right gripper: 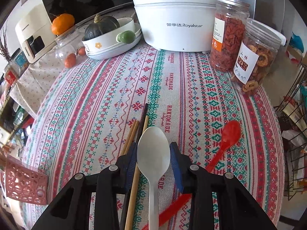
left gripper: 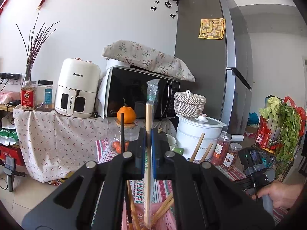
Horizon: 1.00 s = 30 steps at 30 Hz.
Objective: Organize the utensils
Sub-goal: 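Release the chopstick into the pink basket with the left gripper while the right gripper grasps the white spoon, then carry the white spoon into the pink basket and open the right gripper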
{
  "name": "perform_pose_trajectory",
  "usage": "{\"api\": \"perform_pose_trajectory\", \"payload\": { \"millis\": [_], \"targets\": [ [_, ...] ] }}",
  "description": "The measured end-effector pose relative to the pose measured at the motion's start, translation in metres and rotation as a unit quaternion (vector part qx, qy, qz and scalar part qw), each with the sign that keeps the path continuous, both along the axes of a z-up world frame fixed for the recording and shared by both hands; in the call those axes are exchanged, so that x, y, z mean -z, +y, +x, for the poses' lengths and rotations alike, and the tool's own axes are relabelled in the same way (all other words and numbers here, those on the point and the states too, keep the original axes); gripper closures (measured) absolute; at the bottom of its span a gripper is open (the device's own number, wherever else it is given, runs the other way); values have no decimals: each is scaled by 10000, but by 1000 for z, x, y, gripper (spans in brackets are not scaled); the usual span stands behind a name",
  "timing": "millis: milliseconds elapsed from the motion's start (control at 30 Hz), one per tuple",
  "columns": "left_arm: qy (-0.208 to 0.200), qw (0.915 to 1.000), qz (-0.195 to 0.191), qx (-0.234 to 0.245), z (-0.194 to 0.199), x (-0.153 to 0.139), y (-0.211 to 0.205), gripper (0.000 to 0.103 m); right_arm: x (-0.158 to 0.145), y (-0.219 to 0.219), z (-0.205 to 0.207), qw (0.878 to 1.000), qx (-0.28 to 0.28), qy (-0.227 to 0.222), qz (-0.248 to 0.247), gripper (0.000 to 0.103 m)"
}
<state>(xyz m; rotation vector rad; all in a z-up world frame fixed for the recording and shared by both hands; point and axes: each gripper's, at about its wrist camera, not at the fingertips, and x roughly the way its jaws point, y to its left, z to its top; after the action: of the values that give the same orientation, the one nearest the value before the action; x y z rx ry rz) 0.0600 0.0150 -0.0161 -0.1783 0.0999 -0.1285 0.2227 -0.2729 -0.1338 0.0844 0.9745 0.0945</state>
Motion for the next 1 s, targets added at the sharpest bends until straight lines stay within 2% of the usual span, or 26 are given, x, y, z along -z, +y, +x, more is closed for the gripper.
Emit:
{"api": "perform_pose_trajectory", "payload": {
  "millis": [200, 267, 333, 400, 467, 567, 633, 700, 767, 867, 933, 1000],
  "targets": [
    [221, 9997, 37, 46, 1, 0, -3, 97, -64, -3, -38, 9944, 103, -1000, 338, 69],
    [305, 9995, 67, 54, 1, 0, -4, 91, -82, -3, -52, 9903, 178, -1319, 399, 69],
    [403, 9991, 82, 73, 1, -3, -3, 68, -100, 0, -65, 9854, 237, -1606, 503, 69],
    [474, 9988, 59, 92, -2, -10, 1, 55, -116, 7, -79, 9803, 229, -1888, 531, 69],
    [586, 9981, 126, 119, -6, -21, 4, 47, -131, 19, -94, 9743, 172, -2171, 570, 69],
    [806, 9958, 393, 182, -14, -38, 11, 34, -149, 41, -114, 9646, 88, -2518, 784, 68],
    [1001, 9929, 613, 199, -20, -45, 17, 20, -158, 57, -125, 9576, 40, -2729, 923, 68],
    [1309, 9885, 751, 129, -24, -47, 27, 15, -165, 73, -136, 9507, 2, -2921, 1045, 68],
    [1847, 9796, 794, 31, -21, -40, 40, 10, -168, 90, -143, 9444, -39, -3092, 1121, 68],
    [2662, 9621, 574, -117, -14, -19, 65, 10, -171, 115, -155, 9333, -91, -3382, 1201, 68],
    [2997, 9534, 330, -122, -11, -5, 80, 10, -170, 131, -160, 9259, -76, -3545, 1304, 68],
    [3237, 9457, 288, -112, -9, 5, 88, 10, -167, 146, -162, 9185, -18, -3714, 1359, 68]
  ]
}}
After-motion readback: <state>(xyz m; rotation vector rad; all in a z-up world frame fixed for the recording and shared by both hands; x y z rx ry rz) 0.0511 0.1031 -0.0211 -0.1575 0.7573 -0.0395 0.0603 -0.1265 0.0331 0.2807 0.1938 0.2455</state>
